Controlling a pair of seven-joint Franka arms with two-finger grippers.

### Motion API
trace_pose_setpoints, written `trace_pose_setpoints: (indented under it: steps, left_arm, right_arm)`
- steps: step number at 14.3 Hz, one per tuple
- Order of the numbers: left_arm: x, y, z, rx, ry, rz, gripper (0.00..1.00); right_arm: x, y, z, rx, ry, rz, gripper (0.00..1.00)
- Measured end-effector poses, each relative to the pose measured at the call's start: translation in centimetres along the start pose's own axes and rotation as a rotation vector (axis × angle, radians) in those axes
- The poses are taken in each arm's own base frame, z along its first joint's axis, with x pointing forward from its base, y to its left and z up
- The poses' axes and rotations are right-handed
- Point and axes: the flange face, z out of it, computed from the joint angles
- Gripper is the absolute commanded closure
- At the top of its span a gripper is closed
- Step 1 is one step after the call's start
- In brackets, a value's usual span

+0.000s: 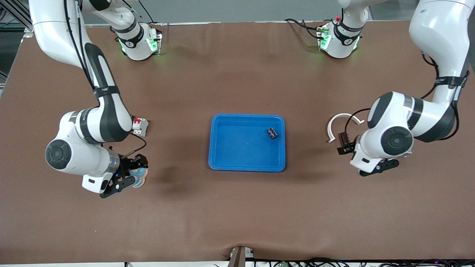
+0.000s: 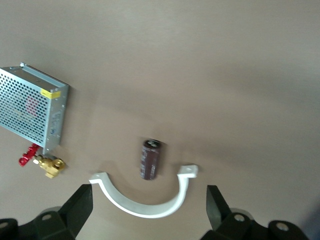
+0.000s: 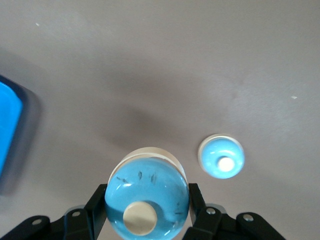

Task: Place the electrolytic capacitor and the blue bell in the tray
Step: 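Carry the blue bell over the tray while the left gripper reaches the capacitor, then lower the bell into the tray while the left gripper grasps the capacitor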

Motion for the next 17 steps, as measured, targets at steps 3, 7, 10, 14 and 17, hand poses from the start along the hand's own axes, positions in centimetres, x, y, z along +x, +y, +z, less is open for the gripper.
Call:
trace_pose_setpoints:
  steps: [3, 7, 10, 14, 17]
  left_arm:
    - [0.9, -3.2, 3.1, -0.044, -0.001, 0.019, 0.00]
    - [-0.9, -3.8, 6.2, -0.067, 0.001, 0.054, 0.09]
    - [-2.5, -2.7, 8.4, -0.085, 0.018, 0.083, 0.11]
    - [-3.8, -3.0, 11.6, -0.087, 0.023, 0.105, 0.20]
    - [-4.2, -3.1, 12.4, -0.089, 0.019, 0.109, 0.27]
  right_arm:
    - [0.8, -6.1, -0.4, -0.001, 0.001, 0.116, 0.50]
    - [1.5, -15.2, 0.5, -0.005, 0.010, 0.255, 0.50]
    - [1.6, -21.7, 1.1, -0.002, 0.045, 0.326, 0.50]
    - [1.2, -27.6, 2.7, 0.007, 0.078, 0.385, 0.50]
    - [0.8, -29.6, 4.9, -0.003, 0.063, 0.386, 0.50]
